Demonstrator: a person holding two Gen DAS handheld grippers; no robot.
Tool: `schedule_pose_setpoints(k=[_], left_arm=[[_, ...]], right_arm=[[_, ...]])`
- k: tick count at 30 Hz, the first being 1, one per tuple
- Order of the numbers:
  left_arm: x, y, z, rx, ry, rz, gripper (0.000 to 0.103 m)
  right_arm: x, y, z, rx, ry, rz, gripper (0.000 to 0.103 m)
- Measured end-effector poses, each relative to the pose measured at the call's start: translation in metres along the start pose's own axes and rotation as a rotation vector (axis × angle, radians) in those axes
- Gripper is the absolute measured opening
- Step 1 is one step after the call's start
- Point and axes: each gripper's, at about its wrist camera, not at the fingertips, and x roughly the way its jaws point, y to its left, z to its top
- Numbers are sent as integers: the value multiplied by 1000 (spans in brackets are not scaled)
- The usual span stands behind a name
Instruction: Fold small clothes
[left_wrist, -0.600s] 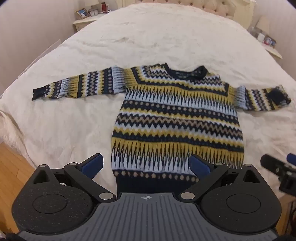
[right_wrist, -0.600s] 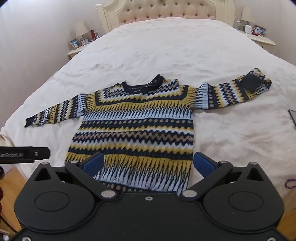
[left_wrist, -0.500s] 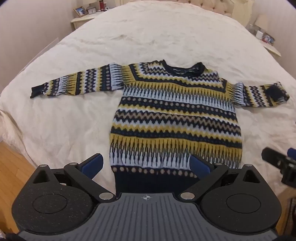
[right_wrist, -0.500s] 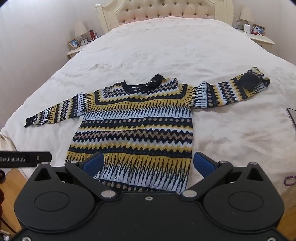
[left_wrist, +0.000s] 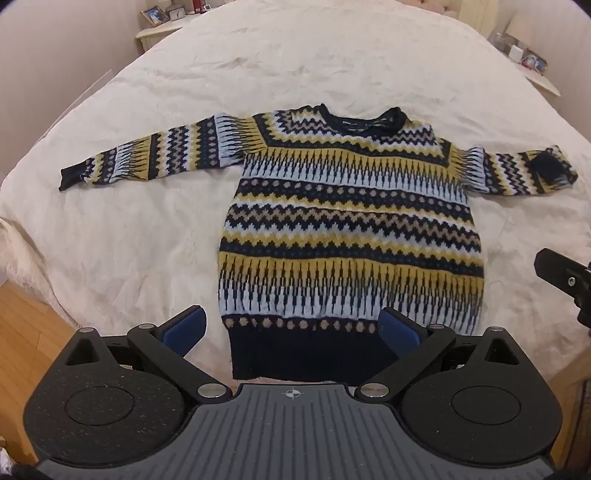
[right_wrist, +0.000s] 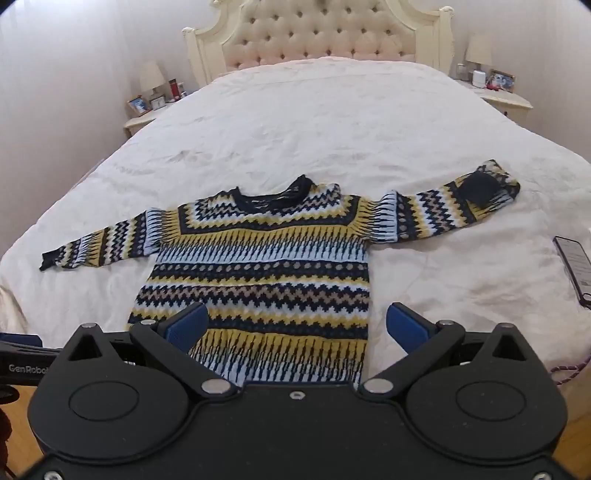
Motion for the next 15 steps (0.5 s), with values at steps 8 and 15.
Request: schedule_pose_setpoints(k=[8, 15], left_arm=[[3, 1, -2, 1, 15, 1, 101], [4, 2, -4, -7, 24, -1, 101]], right_arm=[[7, 3, -6, 21, 63, 28, 102], [11, 6, -10, 26, 96, 35, 102]])
